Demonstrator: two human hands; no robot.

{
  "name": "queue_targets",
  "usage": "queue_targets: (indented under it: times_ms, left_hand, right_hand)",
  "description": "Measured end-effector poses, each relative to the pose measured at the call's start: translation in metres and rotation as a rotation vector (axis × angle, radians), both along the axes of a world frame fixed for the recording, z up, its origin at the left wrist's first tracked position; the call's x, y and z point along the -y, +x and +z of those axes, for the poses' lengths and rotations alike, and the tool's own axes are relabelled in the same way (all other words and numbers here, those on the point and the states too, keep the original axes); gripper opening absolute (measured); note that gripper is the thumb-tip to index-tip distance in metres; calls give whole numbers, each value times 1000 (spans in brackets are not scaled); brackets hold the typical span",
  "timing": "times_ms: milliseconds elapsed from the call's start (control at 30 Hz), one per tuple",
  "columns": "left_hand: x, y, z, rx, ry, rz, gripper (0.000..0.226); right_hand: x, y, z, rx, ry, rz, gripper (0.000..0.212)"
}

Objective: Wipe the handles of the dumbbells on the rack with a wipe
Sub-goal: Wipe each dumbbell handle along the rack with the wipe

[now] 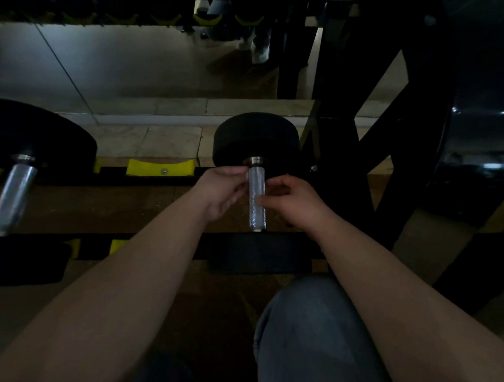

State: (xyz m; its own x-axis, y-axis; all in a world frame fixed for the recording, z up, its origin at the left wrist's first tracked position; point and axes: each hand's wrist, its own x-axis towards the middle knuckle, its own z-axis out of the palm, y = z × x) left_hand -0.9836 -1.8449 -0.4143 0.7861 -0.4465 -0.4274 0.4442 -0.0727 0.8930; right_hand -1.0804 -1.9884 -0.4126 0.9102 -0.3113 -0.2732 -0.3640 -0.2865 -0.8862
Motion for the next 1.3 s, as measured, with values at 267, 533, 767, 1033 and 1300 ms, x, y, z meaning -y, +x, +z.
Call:
queue_targets:
  times_ms: [267,533,767,1033,1300]
  left_hand:
    - [-38,-5,-16,231,421,-702,16]
    - [-4,9,-17,-2,-62,-117,21]
    - [-26,-1,-27,80,345,-652,22]
    - [-10,8,-24,-32,-25,-233,25]
    - [-17,-10,-19,38,312,-594,19]
  right_hand:
    - [1,4,-2,1,20,18,56]
    - [3,2,-2,-12,33,-5,58]
    - [4,3,-5,-26,58,-76,62]
    - [3,-2,-5,-44,150,-68,53]
    - [3,-1,-2,-28,191,-122,48]
